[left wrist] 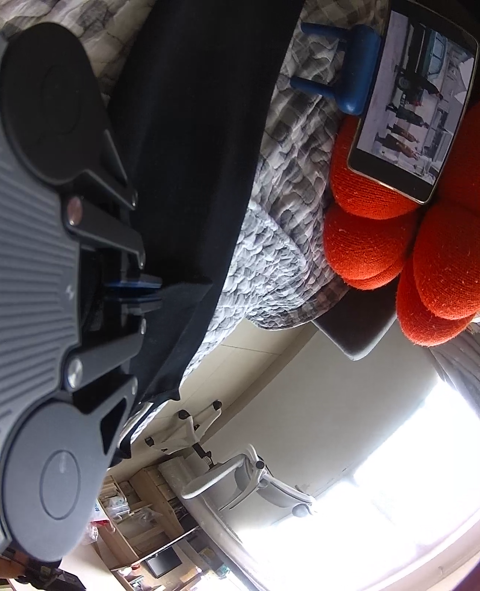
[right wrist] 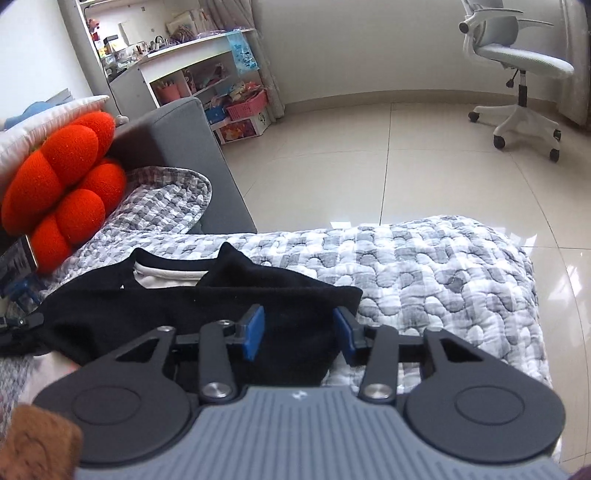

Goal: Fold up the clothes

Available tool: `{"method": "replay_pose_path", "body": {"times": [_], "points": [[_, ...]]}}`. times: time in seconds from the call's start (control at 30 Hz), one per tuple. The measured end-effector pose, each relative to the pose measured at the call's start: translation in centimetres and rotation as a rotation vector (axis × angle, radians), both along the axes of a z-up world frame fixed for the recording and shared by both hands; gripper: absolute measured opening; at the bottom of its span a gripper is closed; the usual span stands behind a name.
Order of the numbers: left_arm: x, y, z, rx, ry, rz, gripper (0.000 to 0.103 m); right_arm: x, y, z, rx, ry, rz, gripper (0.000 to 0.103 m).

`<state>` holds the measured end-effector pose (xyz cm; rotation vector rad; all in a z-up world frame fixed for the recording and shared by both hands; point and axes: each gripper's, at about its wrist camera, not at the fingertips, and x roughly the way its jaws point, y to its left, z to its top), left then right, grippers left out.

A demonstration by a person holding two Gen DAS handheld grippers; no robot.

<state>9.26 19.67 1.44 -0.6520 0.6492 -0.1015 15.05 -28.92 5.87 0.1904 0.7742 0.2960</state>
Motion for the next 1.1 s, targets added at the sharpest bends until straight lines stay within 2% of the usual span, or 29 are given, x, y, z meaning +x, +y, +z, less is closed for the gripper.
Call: {"method": "replay_pose_path", "body": {"times": [0.1, 0.13, 0.17, 0.2, 0.27, 0.3, 0.33, 0.37, 0.43, 0.57, 0.63, 0.7, 0.8, 0.83, 0.97, 1.07, 1.1], "points": [[0.1, -0.1, -0.1, -0.011, 0.001, -0.006, 0.018, 0.6, 0.1, -0.1, -0.012, 0.033, -0.031, 0.046], [0.1, -0.2, -0.2, -0.012, 0.001, -0.011, 0.032, 1.0, 0.1, -0.5, -0.015, 0.057, -0.036, 0.046], [0.2, -0.4, -0.2, -0.004, -0.001, -0.016, 0.039, 1.4, 0.2, -1.0, -0.018, 0.081, -0.039, 0.046], [0.2, -0.8, -0.3, 0.01, -0.007, -0.026, 0.039, 1.6, 0.4, -1.3, -0.023, 0.085, -0.036, 0.048], [0.3, -1.5, -0.3, 0.037, -0.019, -0.048, 0.039, 1.7, 0.5, -1.4, -0.038, 0.063, -0.032, 0.039], [0.3, -1.9, -0.4, 0.053, -0.025, -0.063, 0.038, 1.7, 0.5, -1.3, -0.045, 0.057, -0.029, 0.015], [0.4, -2.3, -0.4, 0.079, -0.027, -0.069, 0.032, 1.7, 0.5, -1.3, -0.053, 0.053, -0.024, 0.008], [0.4, -2.5, -0.4, 0.103, -0.027, -0.069, 0.018, 1.7, 0.4, -1.3, -0.06, 0.05, -0.02, 0.008], [0.4, -2.4, -0.3, 0.098, -0.032, -0.065, 0.016, 1.8, 0.4, -1.3, -0.075, 0.042, -0.015, 0.006], [-0.4, -1.7, 0.7, 0.018, -0.098, -0.054, 0.014, 1.8, 0.3, -1.5, -0.105, 0.025, -0.018, 0.006], [-0.8, -1.6, 1.3, 0.003, -0.138, -0.053, 0.014, 1.9, 0.2, -1.7, -0.119, 0.017, -0.02, 0.005], [-0.6, -1.8, 1.2, 0.047, -0.133, -0.044, 0.014, 1.9, 0.2, -1.8, -0.134, 0.008, -0.021, 0.005], [0.7, -2.4, -0.3, 0.148, -0.032, -0.052, 0.014, 1.9, 0.1, -2.0, -0.157, -0.004, -0.024, 0.005], [0.8, -2.6, -0.6, 0.176, -0.022, -0.052, 0.013, 1.8, 0.3, -2.3, -0.167, -0.023, -0.018, 0.005], [0.6, -2.4, -0.3, 0.167, -0.046, -0.054, 0.014, 1.4, 0.4, -1.9, -0.164, -0.03, -0.022, 0.008], [0.6, -2.2, -0.5, 0.159, -0.029, -0.055, 0.014, 0.5, 0.4, -0.8, -0.165, -0.011, -0.01, 0.023], [0.6, -2.2, -0.5, 0.157, -0.03, -0.054, 0.014, 0.0, 0.2, -0.3, -0.143, -0.001, -0.002, 0.037]]}}
